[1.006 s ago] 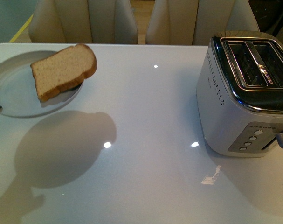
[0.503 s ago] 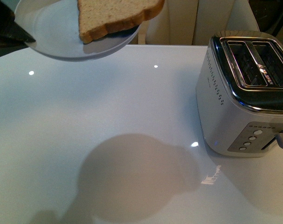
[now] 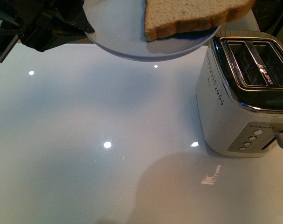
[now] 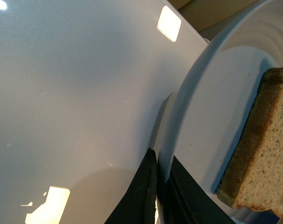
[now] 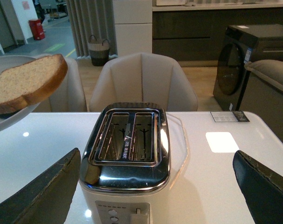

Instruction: Left arm holds plate, right arm toasts bread

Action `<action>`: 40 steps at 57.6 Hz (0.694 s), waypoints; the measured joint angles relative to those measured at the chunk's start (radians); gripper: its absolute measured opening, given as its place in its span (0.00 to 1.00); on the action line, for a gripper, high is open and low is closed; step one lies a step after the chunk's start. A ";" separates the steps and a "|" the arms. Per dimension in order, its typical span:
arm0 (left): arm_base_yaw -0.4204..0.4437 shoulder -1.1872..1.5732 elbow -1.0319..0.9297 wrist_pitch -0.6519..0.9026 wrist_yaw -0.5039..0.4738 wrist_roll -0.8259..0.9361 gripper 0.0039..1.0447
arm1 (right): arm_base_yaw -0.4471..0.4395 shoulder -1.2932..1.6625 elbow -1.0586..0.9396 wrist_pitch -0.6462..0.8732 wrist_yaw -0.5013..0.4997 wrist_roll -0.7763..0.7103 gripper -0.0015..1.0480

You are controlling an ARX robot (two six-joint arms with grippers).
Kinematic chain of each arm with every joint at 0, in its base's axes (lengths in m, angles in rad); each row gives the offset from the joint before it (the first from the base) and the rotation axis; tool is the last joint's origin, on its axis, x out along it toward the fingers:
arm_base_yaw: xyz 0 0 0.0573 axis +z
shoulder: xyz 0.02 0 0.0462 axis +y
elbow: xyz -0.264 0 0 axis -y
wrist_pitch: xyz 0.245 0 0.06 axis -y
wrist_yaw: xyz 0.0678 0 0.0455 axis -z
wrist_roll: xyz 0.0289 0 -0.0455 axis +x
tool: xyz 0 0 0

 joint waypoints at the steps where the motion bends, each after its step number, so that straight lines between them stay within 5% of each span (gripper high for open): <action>1: -0.002 0.000 0.000 0.000 0.000 0.000 0.03 | 0.000 0.000 0.000 0.000 0.000 0.000 0.91; 27: -0.010 0.000 0.000 -0.003 0.000 -0.003 0.03 | 0.000 0.000 0.000 0.000 0.000 0.000 0.91; 35: -0.010 0.000 0.000 -0.004 0.000 -0.003 0.03 | -0.052 0.222 0.145 -0.352 -0.257 0.111 0.91; 40: -0.012 -0.002 0.000 -0.004 0.003 -0.003 0.03 | -0.040 0.288 0.163 -0.410 -0.302 0.180 0.91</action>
